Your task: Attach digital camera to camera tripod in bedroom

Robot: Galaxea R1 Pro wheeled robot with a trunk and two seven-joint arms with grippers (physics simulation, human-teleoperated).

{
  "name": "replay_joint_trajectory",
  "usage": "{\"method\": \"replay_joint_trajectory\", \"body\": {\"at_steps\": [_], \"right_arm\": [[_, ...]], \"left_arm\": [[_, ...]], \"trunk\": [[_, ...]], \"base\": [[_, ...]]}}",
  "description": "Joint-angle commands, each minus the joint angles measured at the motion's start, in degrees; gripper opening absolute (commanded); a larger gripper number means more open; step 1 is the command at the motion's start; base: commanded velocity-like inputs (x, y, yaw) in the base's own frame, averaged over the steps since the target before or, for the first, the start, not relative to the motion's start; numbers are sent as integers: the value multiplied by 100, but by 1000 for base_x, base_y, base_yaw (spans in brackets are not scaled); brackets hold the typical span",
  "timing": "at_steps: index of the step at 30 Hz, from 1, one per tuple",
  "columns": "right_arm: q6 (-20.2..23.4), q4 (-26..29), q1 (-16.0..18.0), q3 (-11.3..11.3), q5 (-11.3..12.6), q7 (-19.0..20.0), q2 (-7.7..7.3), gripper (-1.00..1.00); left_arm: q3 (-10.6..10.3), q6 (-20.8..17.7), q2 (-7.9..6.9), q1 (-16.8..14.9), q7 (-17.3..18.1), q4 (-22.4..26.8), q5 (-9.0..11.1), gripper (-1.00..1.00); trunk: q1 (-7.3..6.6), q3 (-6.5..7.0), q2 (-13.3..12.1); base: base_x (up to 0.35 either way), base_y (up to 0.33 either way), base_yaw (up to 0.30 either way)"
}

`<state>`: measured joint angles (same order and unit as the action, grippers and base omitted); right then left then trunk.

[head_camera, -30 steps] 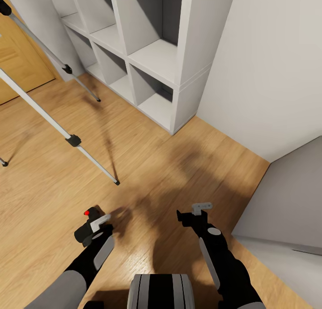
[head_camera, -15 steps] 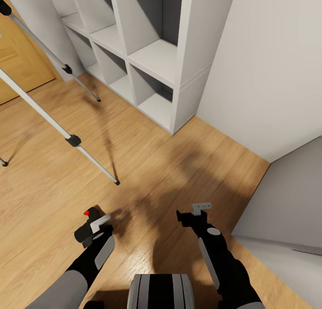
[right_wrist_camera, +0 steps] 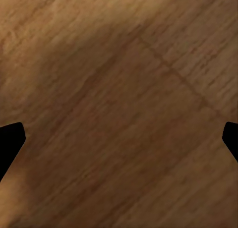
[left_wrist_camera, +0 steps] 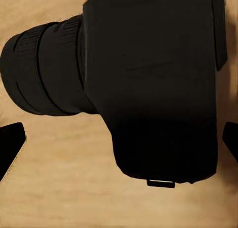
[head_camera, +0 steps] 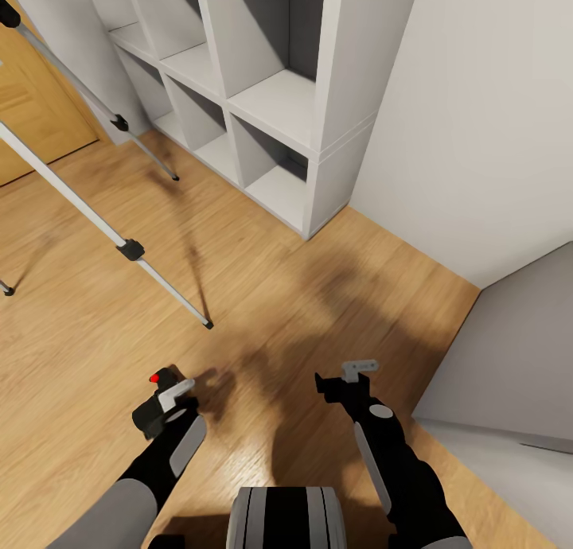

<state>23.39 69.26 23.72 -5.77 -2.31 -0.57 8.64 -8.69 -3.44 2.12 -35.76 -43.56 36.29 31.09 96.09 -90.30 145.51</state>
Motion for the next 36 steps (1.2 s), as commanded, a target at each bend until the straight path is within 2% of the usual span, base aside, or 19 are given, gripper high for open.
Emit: {"method": "replay_joint_trajectory", "body": {"at_steps": [1, 16, 25, 36], "right_arm": [[34, 8, 1, -3, -24, -6, -1, 100], [34, 8, 1, -11, -32, -6, 2, 100], [34, 8, 1, -12, -33, -5, 6, 100], [34, 8, 1, -12, -31, -6, 6, 100]], "left_arm": [[-26, -38, -10, -1, -76, 43, 17, 100], [-44, -44, -17, -1, -117, 521, 20, 100], [-71, -54, -10, -1, 92, 529, 20, 100], [-80, -62, -15, -2, 78, 476, 6, 100]], "trunk": [[-1, -3, 1], [-1, -3, 1], [-1, -3, 1], [-1, -3, 1]], "base": [[0, 0, 0], [0, 0, 0], [0, 0, 0], [0, 0, 0]]}}
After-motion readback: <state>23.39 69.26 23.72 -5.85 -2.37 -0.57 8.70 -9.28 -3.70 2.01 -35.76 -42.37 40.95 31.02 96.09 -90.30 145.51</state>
